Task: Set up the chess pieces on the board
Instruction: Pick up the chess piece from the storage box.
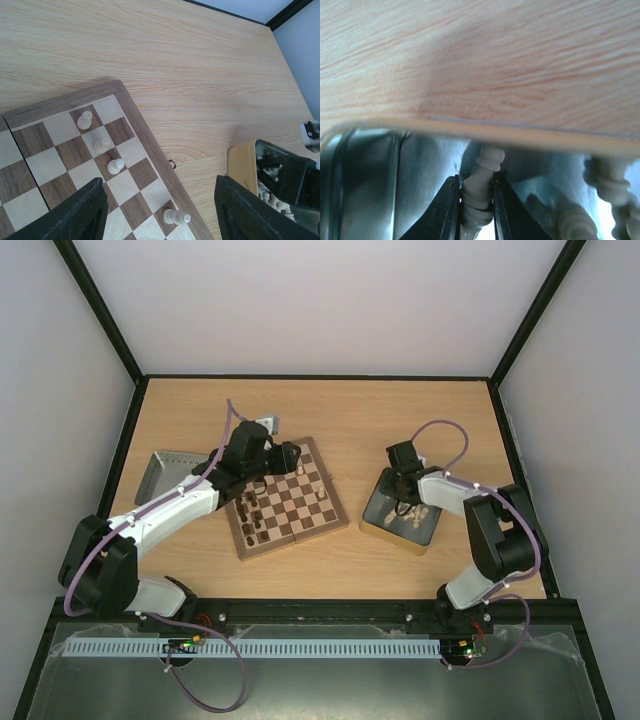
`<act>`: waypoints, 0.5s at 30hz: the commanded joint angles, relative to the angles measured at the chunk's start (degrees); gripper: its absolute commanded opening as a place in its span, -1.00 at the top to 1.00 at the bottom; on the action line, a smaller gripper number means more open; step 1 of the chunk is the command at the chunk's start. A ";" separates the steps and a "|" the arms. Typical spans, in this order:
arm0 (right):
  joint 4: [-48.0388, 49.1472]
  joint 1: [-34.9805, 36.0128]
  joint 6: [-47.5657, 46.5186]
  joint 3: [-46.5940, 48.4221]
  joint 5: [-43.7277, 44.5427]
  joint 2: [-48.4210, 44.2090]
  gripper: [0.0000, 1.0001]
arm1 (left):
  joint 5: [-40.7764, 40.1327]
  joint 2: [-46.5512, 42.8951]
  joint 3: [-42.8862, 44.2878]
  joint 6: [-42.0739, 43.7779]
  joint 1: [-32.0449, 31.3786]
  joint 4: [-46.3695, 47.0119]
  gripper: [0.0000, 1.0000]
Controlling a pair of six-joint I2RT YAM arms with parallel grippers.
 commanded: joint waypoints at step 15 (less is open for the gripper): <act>8.90 0.00 10.02 -7.00 -7.63 -28.95 0.74 | 21.31 2.40 -0.39 -4.65 -3.72 15.69 -0.29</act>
